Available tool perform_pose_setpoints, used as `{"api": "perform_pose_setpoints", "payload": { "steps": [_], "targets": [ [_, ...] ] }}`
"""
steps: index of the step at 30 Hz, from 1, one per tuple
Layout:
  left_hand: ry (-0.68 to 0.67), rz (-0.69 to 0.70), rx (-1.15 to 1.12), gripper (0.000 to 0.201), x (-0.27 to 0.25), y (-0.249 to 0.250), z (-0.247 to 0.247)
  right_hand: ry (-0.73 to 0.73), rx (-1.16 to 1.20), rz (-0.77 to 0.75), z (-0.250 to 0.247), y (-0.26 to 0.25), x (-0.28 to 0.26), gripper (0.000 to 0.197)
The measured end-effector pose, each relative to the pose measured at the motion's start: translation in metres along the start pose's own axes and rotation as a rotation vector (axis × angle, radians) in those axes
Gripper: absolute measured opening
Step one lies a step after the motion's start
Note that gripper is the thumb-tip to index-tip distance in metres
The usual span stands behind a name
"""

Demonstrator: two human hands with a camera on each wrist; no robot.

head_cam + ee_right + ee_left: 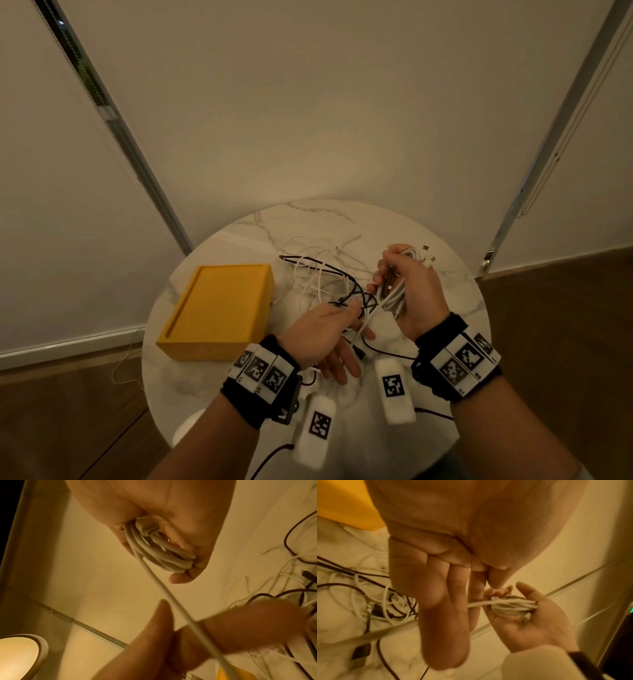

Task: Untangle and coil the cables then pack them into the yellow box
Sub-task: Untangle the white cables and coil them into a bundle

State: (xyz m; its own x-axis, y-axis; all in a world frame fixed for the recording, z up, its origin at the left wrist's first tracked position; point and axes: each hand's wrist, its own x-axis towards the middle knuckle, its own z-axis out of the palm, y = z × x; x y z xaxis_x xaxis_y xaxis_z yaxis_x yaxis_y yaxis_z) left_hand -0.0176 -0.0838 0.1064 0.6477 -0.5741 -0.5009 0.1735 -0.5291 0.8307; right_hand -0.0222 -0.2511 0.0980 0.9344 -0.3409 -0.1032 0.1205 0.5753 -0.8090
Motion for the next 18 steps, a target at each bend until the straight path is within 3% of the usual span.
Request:
{"api": "perform_pose_setpoints", "payload": {
  "steps": [4,9,13,18],
  "targets": [
    [0.092,0.013,-0.036,0.049,0.009,-0.006,0.006,-0.013,-0.029,0.011,-0.002,0.0,-0.002,0.025],
    [0.373,0.309,0.271,0.023,0.015,-0.005,0.0,-0.031,-0.122,0.126,-0.002,0.0,-0.007,0.017],
    [0.489,0.488,0.319,0.044,0.011,0.0,-0.005,-0.042,-0.126,0.2,0.002,-0.002,-0.01,0.008],
    [0.387,0.656,0.388,0.058,0.011,-0.001,-0.009,-0.069,-0.168,0.246,0.004,-0.001,-0.014,0.02]
  ]
}}
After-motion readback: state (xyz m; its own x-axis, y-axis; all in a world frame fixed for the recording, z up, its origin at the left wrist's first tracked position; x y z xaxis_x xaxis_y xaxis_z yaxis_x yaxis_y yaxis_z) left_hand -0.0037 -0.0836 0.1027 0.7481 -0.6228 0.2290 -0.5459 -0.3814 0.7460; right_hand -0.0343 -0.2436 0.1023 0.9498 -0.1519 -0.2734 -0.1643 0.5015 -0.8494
